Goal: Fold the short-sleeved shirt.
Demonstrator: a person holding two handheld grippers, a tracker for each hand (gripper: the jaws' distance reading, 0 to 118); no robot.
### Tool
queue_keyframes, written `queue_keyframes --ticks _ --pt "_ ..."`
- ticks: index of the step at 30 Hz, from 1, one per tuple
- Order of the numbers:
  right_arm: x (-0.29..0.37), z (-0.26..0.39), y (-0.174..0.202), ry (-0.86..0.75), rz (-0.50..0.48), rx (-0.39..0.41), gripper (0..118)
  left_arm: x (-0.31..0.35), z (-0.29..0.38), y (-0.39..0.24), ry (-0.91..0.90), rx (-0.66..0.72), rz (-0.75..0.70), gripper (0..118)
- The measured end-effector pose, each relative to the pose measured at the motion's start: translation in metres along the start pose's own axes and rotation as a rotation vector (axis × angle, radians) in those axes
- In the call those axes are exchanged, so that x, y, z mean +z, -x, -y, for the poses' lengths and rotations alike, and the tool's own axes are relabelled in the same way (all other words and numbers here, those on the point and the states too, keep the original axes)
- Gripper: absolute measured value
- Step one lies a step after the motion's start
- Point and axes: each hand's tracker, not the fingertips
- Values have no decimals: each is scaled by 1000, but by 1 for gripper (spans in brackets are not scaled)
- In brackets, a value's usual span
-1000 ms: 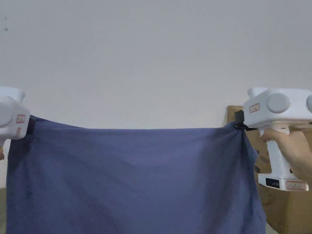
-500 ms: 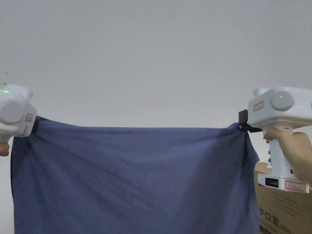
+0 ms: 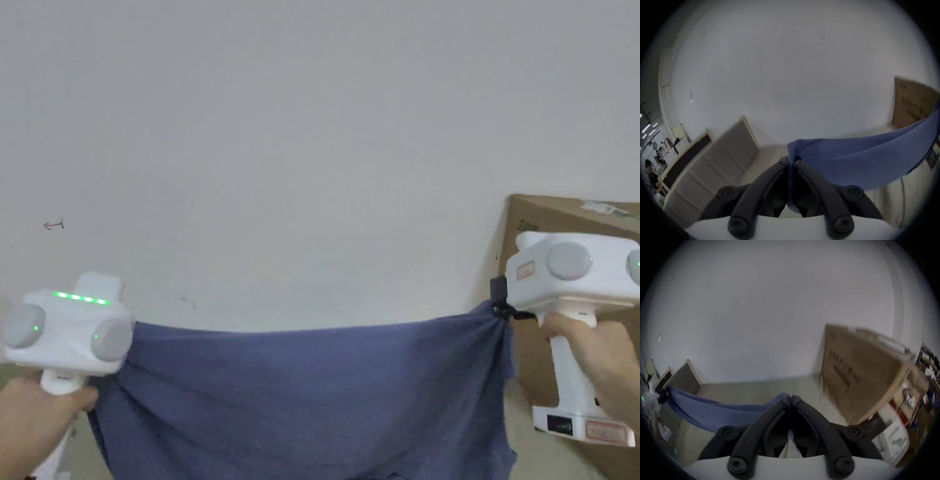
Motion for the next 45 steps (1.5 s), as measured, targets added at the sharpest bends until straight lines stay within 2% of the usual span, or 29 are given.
queue_keyframes --ticks 5,7,9,10,12,14,17,20,22,23,27,30,34,37,41,42,43,44,45 --pt "-105 123 -15 293 43 22 2 -69 128 -52 283 -19 83 2" --pt "-125 163 -26 366 40 5 2 -76 162 -57 334 -21 84 2" --pt "-127 202 -39 424 -33 -74 2 -73 191 -53 333 37 100 2" --pt "-123 218 -45 435 -34 -59 2 -66 204 -47 333 35 117 2" --pt "-105 245 -55 423 -9 -30 2 -50 224 -38 329 26 120 2" --pt "-75 269 -65 411 -25 -58 2 -25 241 -27 316 27 131 2" --pt "-25 302 -74 403 -32 -50 2 18 264 -15 302 57 171 2" --pt "31 333 -78 396 -51 -59 2 65 290 -3 291 29 155 2" --pt "68 357 -78 436 -76 -5 2 97 306 8 305 26 148 2" --pt "85 371 -77 440 -53 14 2 117 315 16 299 44 150 2" --pt "151 416 -69 446 -54 -27 2 185 354 41 315 76 163 2" --pt "184 445 -72 448 -49 -39 2 218 386 53 341 47 158 2" --pt "217 478 -78 464 -52 -51 2 251 421 69 412 126 181 2" --pt "225 492 -88 469 -49 -93 2 269 433 72 395 103 183 2" --pt "232 492 -87 449 -50 -86 2 279 434 70 372 97 182 2" --pt "233 492 -87 443 -50 -85 2 281 434 69 364 91 182 5" --pt "233 491 -86 437 -48 -83 3 281 432 66 363 71 175 14" --pt "233 489 -86 432 -42 -78 7 283 431 64 368 42 146 31" --pt "234 488 -84 428 -15 -63 22 285 431 63 373 28 138 55"
